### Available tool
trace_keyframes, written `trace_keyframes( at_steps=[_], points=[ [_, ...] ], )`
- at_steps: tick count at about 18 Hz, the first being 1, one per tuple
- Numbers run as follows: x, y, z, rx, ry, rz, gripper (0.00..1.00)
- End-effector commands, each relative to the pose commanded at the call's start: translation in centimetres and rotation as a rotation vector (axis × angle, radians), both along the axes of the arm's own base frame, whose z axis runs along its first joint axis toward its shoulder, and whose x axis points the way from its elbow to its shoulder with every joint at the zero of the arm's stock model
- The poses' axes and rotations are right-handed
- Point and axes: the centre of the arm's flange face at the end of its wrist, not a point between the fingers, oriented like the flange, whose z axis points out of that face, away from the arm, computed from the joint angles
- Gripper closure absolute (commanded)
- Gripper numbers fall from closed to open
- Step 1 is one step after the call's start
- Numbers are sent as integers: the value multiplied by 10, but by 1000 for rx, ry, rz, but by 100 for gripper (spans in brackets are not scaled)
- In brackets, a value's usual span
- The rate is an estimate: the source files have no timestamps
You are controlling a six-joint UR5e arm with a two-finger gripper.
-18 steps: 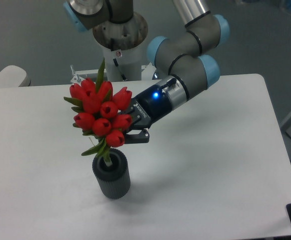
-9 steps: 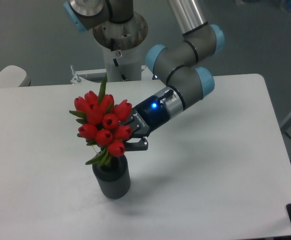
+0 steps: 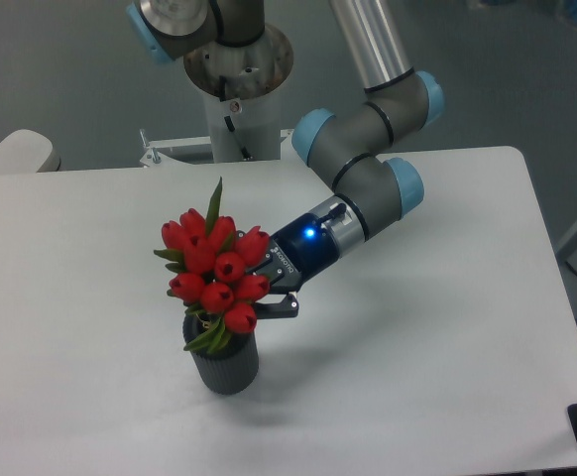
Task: Insert the flowers into the vase
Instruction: 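Lower the tulip stems down into the grey vase, then open the gripper to release the tulip stems in the vase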
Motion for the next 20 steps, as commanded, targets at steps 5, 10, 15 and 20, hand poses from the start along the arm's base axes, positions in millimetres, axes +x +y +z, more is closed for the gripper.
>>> trace_keyframes(
  at_steps=[5,10,15,20],
  points=[
    [-2,-2,-3,-3,-5,5,54],
    [-1,-1,-3,-4,-7,3,25],
    [-5,-1,-3,-7,4,6,0],
    [-6,-1,-10,-1,20,6,0]
  ],
)
